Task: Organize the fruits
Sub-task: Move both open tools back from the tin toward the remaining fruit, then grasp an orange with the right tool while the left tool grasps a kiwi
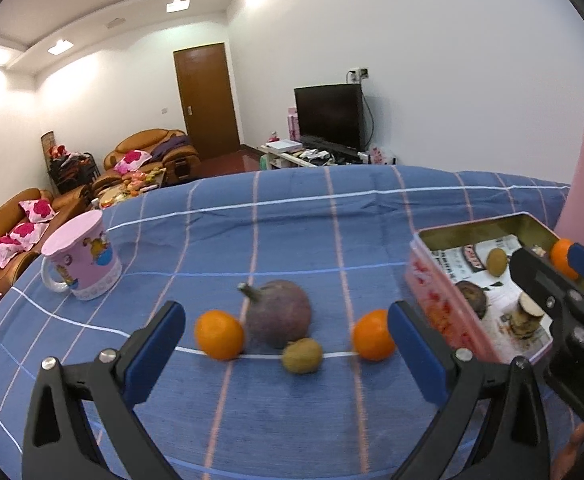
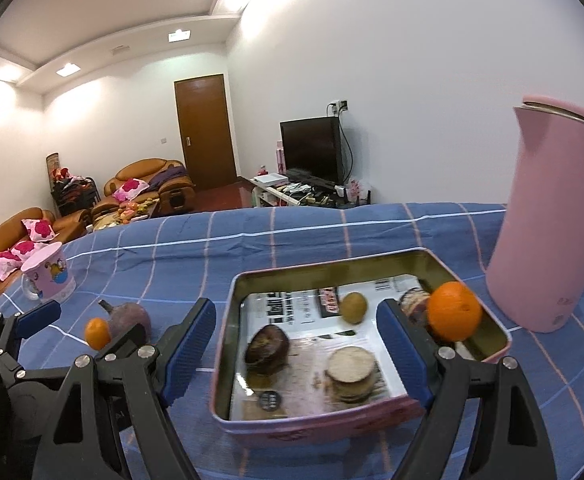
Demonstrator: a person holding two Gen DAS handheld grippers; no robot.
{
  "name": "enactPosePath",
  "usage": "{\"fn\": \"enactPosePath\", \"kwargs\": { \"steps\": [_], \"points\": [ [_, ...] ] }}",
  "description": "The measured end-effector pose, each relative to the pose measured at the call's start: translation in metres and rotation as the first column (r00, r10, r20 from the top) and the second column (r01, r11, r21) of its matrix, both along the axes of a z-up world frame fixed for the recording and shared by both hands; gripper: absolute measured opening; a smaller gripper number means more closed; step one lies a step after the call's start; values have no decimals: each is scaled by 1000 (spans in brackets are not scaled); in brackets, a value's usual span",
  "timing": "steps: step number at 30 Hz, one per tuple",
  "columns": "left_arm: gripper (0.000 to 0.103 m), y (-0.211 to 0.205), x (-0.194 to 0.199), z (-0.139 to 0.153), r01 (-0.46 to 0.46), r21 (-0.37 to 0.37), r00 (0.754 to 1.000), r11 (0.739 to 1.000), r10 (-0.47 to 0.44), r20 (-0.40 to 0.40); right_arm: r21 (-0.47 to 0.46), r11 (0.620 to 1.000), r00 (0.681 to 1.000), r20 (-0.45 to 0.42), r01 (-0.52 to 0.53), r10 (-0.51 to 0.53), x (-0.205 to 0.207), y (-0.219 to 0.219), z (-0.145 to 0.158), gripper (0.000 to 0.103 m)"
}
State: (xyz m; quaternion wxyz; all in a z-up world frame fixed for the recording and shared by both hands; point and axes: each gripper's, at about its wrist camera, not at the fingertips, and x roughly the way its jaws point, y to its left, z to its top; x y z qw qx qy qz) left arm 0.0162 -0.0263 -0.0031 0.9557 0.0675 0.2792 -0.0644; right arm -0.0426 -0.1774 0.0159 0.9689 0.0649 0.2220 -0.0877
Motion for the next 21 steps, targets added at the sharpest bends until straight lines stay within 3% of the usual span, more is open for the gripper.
{"fn": "enactPosePath", "kwargs": {
  "steps": [10, 18, 21],
  "points": [
    [103, 28, 7, -5, -8, 7, 999, 1000, 9, -37, -32, 999, 999, -6, -44, 44, 9, 25, -1, 84],
    [103, 59, 28, -18, -3, 38, 990, 999, 8, -139, -94, 990, 994, -38, -104, 101, 15, 44, -3, 83],
    [103, 66, 34, -24, -18, 71, 985, 997, 30, -170, -108, 984, 988, -65, -145, 139, 20, 51, -6, 74]
  ]
}}
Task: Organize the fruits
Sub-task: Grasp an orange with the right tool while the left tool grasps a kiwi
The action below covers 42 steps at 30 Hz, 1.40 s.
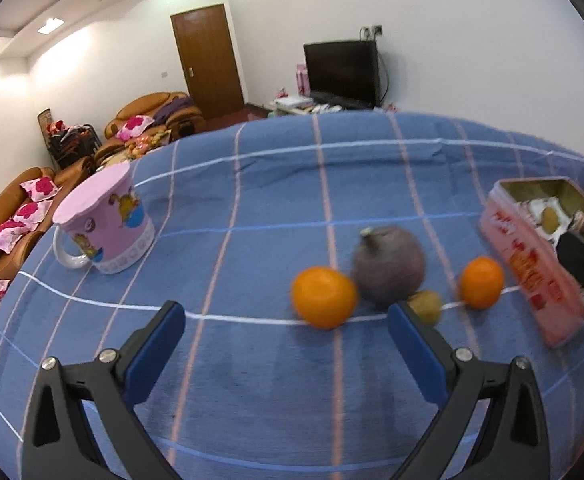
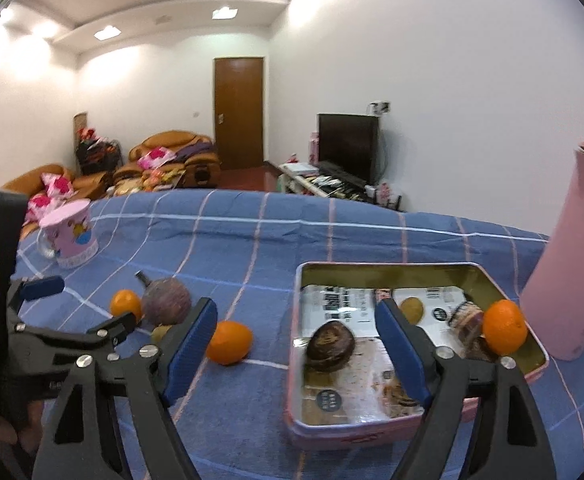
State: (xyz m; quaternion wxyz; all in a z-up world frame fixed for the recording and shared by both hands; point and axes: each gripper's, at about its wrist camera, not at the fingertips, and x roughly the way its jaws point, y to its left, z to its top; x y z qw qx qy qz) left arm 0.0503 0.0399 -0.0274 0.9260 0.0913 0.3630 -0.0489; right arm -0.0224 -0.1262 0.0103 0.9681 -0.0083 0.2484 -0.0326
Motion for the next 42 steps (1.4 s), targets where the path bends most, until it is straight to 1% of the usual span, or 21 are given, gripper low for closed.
{"fn": "enactPosePath", "kwargs": {
  "steps": [1, 3, 6, 9, 11, 15, 16, 21, 23, 27, 29, 32, 36, 39, 42],
  "points": [
    [103, 2, 2, -1, -6, 3, 1000, 1000, 6, -8, -10, 1000, 1000, -11, -15, 15, 2, 4, -1, 69],
    [103, 8, 6, -3, -23, 4, 999, 1000, 23, -22, -34, 998, 997, -49, -55, 54, 9, 14, -5, 65],
    [103, 14, 9, -4, -33, 17, 999, 999, 33, -28, -55, 992, 989, -106, -109, 103, 18, 24, -11, 64],
    [103, 16, 11, -5, -36, 33, 999, 999, 37, -28, -69, 987, 978, -164, -142, 129, 29, 33, -18, 64],
    [103, 17, 12, -5, -35, 35, 999, 999, 36, -35, -74, 985, 969, -202, -157, 139, 36, 36, -22, 62],
    [103, 18, 13, -6, -28, 36, 999, 999, 29, -41, -105, 976, 942, -301, -189, 150, 55, 46, -38, 47],
    [103, 18, 13, -6, -26, 37, 999, 999, 27, -41, -112, 976, 937, -317, -188, 145, 58, 46, -40, 46],
    [103, 15, 14, -8, -9, 48, 999, 999, 12, -47, -204, 956, 922, -365, -213, 127, 69, 60, -51, 46],
    [103, 15, 13, -9, -7, 50, 999, 999, 10, -51, -188, 960, 921, -367, -210, 130, 71, 58, -50, 45],
    [103, 15, 15, -10, -6, 52, 998, 999, 9, -55, -194, 961, 924, -364, -199, 118, 69, 57, -50, 41],
    [103, 15, 15, -11, -6, 52, 998, 999, 9, -55, -167, 966, 927, -354, -196, 127, 66, 54, -47, 40],
    [103, 14, 14, -10, -5, 52, 999, 999, 8, -54, -95, 977, 940, -303, -191, 155, 56, 48, -38, 40],
    [103, 12, 9, -8, 15, 51, 999, 999, -13, -38, -32, 986, 970, -184, -166, 158, 34, 40, -22, 40],
    [101, 7, 1, -5, 53, 39, 998, 998, -52, -25, -3, 988, 979, -133, -155, 153, 20, 36, -15, 40],
    [95, 0, -5, -3, 106, 6, 994, 994, -106, -25, -6, 989, 985, -96, -147, 146, 11, 36, -10, 40]
  ]
}}
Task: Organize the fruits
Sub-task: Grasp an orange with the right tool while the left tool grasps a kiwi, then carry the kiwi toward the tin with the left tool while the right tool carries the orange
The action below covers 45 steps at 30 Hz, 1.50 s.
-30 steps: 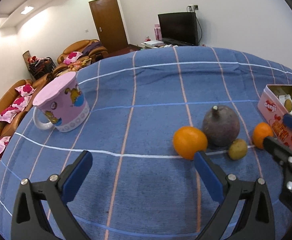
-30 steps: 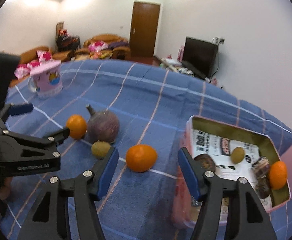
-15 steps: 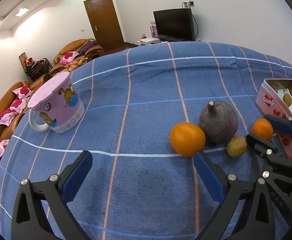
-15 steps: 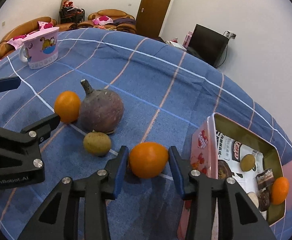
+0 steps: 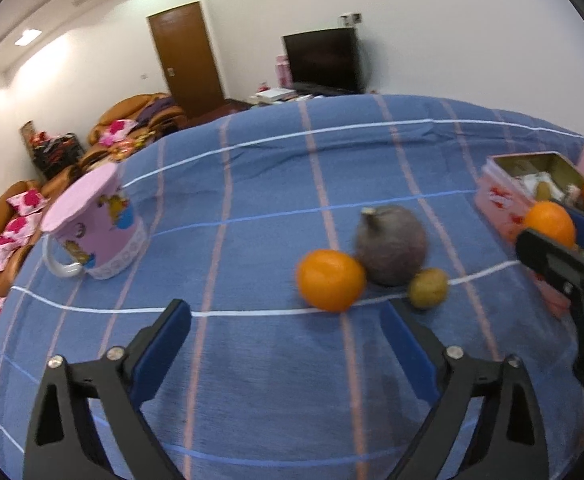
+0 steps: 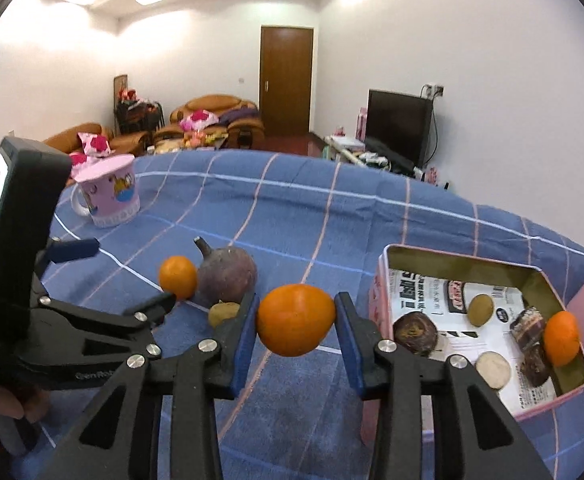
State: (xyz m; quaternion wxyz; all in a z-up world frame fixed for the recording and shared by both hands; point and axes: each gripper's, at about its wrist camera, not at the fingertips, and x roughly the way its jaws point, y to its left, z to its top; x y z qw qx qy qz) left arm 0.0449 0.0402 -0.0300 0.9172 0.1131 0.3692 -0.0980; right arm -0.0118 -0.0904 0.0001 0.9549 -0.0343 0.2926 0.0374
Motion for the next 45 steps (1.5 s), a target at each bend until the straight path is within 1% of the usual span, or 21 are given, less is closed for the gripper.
{"fn": "enactPosePath", "kwargs": {
  "steps": [4, 5, 8, 10, 13, 15, 18, 19, 20, 24, 25, 26, 27, 29, 31, 32, 34, 36, 39, 43, 45],
  "points": [
    [82, -11, -9, 4, 49, -46, 999, 998, -49, 6, 13, 1000, 1000, 15, 22, -22, -3, -5, 3, 40],
    [77, -14, -10, 4, 59, -68, 998, 996, -59, 1, 21, 999, 999, 15, 30, -30, -2, -8, 3, 40],
    [68, -25, -7, 1, 83, -115, 995, 990, -88, -41, 36, 997, 998, 22, 66, -67, -2, -17, 4, 40],
    [63, -36, -5, -2, 99, -111, 992, 989, -107, -72, 44, 996, 996, 22, 80, -81, -1, -20, 4, 40],
    [62, -51, -5, -2, 116, -91, 990, 989, -123, -67, 46, 994, 995, 30, 97, -98, 1, -24, 4, 40],
    [61, -61, 0, -3, 107, -79, 991, 991, -112, -68, 50, 994, 994, 31, 99, -100, 1, -25, 4, 41],
    [53, -70, 10, -7, 56, -28, 995, 998, -58, -87, 54, 994, 995, 30, 97, -99, -1, -27, 4, 41],
    [46, -71, 12, -8, 43, -26, 994, 999, -46, -97, 54, 994, 995, 30, 97, -99, 0, -27, 4, 41],
    [40, -70, 16, -10, 33, -33, 993, 999, -37, -115, 55, 994, 995, 29, 98, -99, 0, -27, 4, 41],
    [36, -63, 18, -11, 35, -84, 989, 996, -47, -141, 65, 993, 995, 21, 94, -95, 2, -28, 3, 41],
    [31, -61, 18, -11, 37, -93, 988, 995, -50, -143, 70, 993, 995, 18, 93, -94, 2, -28, 3, 41],
    [28, -60, 18, -11, 39, -101, 988, 994, -54, -144, 73, 993, 995, 16, 93, -95, 3, -29, 3, 41],
    [28, -58, 18, -10, 29, -104, 989, 994, -43, -141, 74, 993, 995, 13, 95, -96, 3, -30, 2, 41],
    [28, -52, 17, -8, 8, -117, 991, 993, -23, -132, 75, 993, 995, 13, 96, -97, 4, -31, 2, 40],
    [28, -44, 12, -3, -11, -125, 996, 992, 0, -95, 74, 993, 995, 22, 93, -94, 2, -29, 2, 41],
    [28, -41, 8, 0, -18, -116, 997, 993, 10, -71, 73, 993, 995, 29, 88, -90, 0, -27, 2, 41],
    [28, -35, -1, 7, -47, -79, 999, 996, 47, 3, 71, 994, 996, 44, 77, -81, -2, -24, 3, 41],
    [28, -26, -8, 14, -88, -53, 992, 995, 92, 82, 82, 995, 996, 68, 60, -65, -7, -22, 5, 40],
    [28, -10, -13, 22, -155, -45, 976, 987, 160, 151, 73, 997, 994, 106, 33, -41, -13, -13, 9, 40],
    [28, 3, -15, 24, -181, -90, 968, 979, 194, 158, 52, 998, 991, 132, 17, -24, -19, -2, 10, 40],
    [28, 9, -17, 25, -166, -143, 971, 976, 187, 151, 47, 999, 990, 137, 14, -20, -21, 2, 10, 40]
  ]
}}
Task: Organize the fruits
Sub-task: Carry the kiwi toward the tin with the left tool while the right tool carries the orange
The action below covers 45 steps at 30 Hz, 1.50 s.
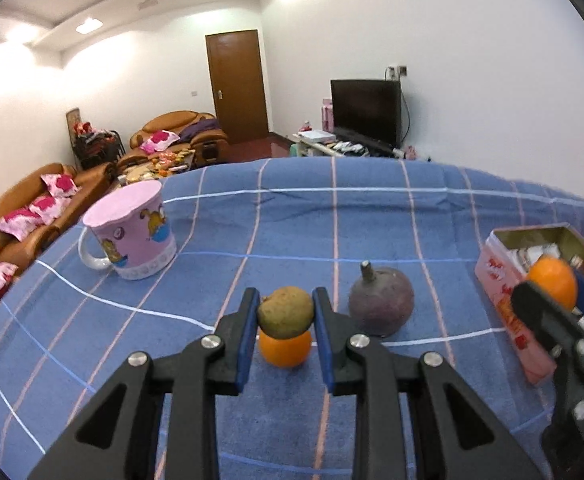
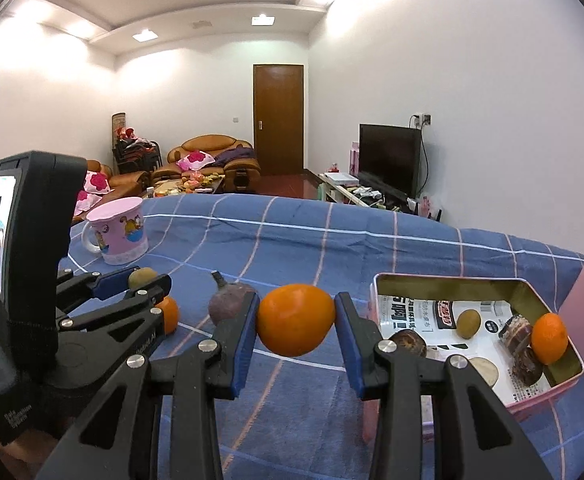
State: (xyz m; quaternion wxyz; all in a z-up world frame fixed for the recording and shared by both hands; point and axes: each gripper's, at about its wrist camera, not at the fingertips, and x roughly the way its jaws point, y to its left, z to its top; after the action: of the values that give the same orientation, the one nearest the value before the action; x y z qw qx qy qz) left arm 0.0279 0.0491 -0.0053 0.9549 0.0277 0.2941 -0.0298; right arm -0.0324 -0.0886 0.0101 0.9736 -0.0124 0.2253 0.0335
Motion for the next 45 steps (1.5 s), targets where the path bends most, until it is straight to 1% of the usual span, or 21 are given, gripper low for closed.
{"fn": "enactPosePath", "kwargs": {
  "steps": [2, 3, 4, 6, 9, 11, 13, 15, 17, 19, 21, 23, 24, 26, 31, 38, 45],
  "points": [
    [28, 2, 3, -2, 37, -83, 999, 996, -39, -17, 5, 1000, 1000, -5, -7, 7, -2, 3, 0, 40],
    [28, 12, 4, -2, 71, -168, 997, 983, -77, -29, 8, 1000, 1000, -7, -9, 9, -4, 4, -1, 40],
    [28, 18, 4, -2, 97, -226, 994, 969, -107, -32, 11, 1000, 1000, -8, -11, 11, -6, 5, -1, 40],
    [28, 31, 1, 1, 145, -331, 987, 932, -161, -21, 12, 1000, 1000, -8, -13, 13, -9, 5, -1, 40],
    [28, 39, -5, 4, 171, -378, 984, 910, -176, 22, 17, 1000, 1000, -9, -22, 22, -14, 7, -2, 40],
    [28, 41, -9, 4, 176, -375, 984, 910, -170, 51, 13, 1000, 1000, -5, -26, 26, -17, 9, -2, 40],
    [28, 41, -9, 4, 177, -368, 984, 913, -169, 56, 6, 1000, 1000, 2, -30, 30, -19, 10, -2, 40],
    [28, 41, -9, 4, 185, -373, 983, 909, -176, 59, 8, 999, 1000, 2, -31, 31, -19, 9, -2, 40],
    [28, 39, -7, 4, 181, -362, 984, 915, -171, 60, 12, 1000, 1000, 1, -27, 27, -20, 9, -1, 40],
    [28, 33, -9, 3, 153, -307, 988, 939, -142, 59, 13, 1000, 1000, -3, -24, 24, -19, 8, -2, 40],
    [28, 32, -12, 5, 133, -259, 990, 957, -116, 78, 20, 1000, 1000, -6, -21, 22, -17, 6, -1, 40],
    [28, 29, -15, 5, 104, -223, 992, 969, -85, 93, 19, 1000, 1000, 2, -15, 15, -18, 5, -1, 40],
    [28, 25, -16, 3, 81, -191, 993, 978, -64, 94, 16, 1000, 1000, 6, -15, 15, -18, 5, -1, 40],
    [28, 16, -15, 0, 80, -149, 994, 986, -69, 79, 9, 1000, 1000, 5, -20, 20, -17, 7, 0, 40],
    [29, 8, -23, 3, 58, -90, 992, 994, -47, 113, -12, 1000, 1000, 7, -28, 28, -19, 10, 0, 41],
    [29, 0, -27, 3, 39, -83, 994, 996, -31, 102, -18, 1000, 1000, 6, -8, 8, -25, 1, 0, 41],
    [29, -19, -37, 5, 43, -51, 993, 998, -37, 115, -19, 1000, 1000, 10, 21, -21, -30, -14, 0, 41]
  ]
}}
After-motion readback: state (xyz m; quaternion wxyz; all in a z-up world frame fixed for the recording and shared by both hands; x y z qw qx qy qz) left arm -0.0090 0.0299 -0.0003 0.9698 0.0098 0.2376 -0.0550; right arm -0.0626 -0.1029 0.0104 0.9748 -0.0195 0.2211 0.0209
